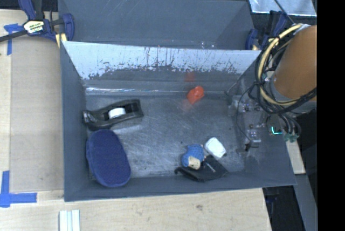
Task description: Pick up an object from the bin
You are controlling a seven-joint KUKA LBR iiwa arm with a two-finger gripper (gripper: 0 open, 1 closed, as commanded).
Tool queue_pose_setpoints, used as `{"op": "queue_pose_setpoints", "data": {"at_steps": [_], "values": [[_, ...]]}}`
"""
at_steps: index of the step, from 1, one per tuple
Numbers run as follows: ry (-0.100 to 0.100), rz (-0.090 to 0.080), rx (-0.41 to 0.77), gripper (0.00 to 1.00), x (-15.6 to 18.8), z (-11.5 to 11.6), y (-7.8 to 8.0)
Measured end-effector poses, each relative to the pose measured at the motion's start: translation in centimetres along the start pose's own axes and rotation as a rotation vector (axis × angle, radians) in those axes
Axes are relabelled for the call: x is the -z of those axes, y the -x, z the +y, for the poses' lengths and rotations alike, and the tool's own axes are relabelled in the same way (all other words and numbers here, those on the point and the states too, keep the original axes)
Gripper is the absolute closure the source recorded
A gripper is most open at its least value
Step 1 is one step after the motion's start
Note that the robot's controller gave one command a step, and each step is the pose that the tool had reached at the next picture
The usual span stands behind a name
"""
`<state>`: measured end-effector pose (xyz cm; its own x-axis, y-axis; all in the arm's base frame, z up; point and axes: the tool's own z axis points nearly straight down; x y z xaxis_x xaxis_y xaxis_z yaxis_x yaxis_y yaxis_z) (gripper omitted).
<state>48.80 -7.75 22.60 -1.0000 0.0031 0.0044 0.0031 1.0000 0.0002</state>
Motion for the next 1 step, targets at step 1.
{"op": "queue_pose_setpoints", "data": {"at_steps": [1], "values": [[0.0, -0.015, 0.015, 0.0, 5.27, 3.97, 1.63]]}}
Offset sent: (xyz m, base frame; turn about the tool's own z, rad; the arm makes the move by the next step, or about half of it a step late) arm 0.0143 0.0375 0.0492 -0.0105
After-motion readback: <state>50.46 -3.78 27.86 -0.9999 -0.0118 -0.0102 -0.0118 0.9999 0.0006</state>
